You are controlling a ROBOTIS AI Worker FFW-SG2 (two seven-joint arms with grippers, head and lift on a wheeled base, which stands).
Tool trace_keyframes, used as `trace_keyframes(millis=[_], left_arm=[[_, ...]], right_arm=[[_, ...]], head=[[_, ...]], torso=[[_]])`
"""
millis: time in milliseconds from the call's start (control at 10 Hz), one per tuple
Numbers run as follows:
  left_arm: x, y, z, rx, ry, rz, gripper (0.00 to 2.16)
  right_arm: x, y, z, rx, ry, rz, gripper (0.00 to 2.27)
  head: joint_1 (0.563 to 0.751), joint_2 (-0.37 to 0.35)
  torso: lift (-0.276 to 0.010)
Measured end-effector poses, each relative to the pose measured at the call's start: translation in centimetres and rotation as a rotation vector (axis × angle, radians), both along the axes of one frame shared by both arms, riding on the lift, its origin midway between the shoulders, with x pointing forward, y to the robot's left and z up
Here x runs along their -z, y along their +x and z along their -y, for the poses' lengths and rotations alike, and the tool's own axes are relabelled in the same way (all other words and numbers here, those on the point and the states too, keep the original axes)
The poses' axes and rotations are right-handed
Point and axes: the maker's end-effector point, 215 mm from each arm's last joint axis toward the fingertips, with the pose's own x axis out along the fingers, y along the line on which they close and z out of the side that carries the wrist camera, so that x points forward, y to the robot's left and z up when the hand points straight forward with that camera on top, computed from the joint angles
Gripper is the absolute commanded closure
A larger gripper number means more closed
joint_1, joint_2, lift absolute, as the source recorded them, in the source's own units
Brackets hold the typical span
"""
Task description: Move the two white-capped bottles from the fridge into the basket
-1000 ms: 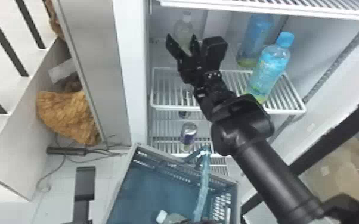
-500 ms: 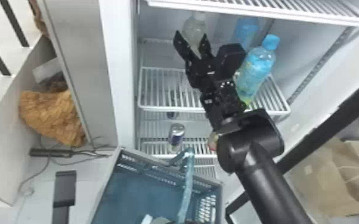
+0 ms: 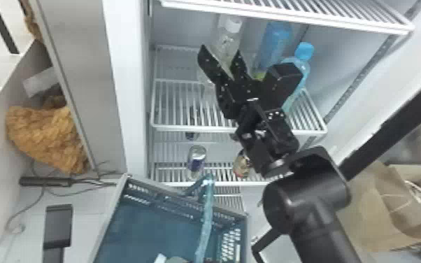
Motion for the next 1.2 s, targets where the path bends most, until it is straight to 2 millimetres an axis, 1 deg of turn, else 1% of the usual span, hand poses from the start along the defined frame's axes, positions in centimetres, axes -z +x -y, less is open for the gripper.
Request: trace_keyframes(millis=[200,300,500,600,800,900,1100,1200], left_arm=[[0.0,0.1,-0.1,-0.004,0.0,0.0,1.19],[0.0,0.1,-0.2,-0.007,0.0,-0.001,1.19],[0.0,0.2,-0.3,-0.01,0.0,-0.001,1.19],[0.1,0.2,-0.4,-0.013,0.001,-0.001,1.19],[0.0,0.3,-0.5,-0.017,0.001,0.0,1.19],[0.0,0.3,-0.5,-0.018,0.001,0.001,1.19],[0.1,0.3,-0.6,-0.019,0.001,0.0,1.19],[0.1,0.3,-0.6,-0.019,0.002,0.0,1.19]], right_arm=[[-1.3,-2.5,0.1,-0.03,0.009,-0.012,0.88],[-1.8,-4.0,-0.3,-0.052,0.022,-0.018,0.88],[-2.2,-7.5,-2.3,-0.122,0.028,-0.045,0.88],[-2.1,-9.0,-2.5,-0.136,0.03,-0.064,0.88],[-2.5,-11.5,-1.8,-0.137,0.045,-0.093,0.88],[-3.0,-12.6,-1.0,-0.125,0.045,-0.106,0.88],[-3.9,-14.2,1.7,-0.063,0.016,-0.129,0.88],[-4.1,-14.9,2.9,-0.035,-0.003,-0.144,0.88]], head=[[0.695,-0.216],[0.695,-0.217],[0.695,-0.197],[0.695,-0.192],[0.695,-0.209],[0.695,-0.225],[0.695,-0.283],[0.695,-0.298]], torso=[[0.0],[0.0],[0.0],[0.0],[0.0],[0.0],[0.0],[0.0]])
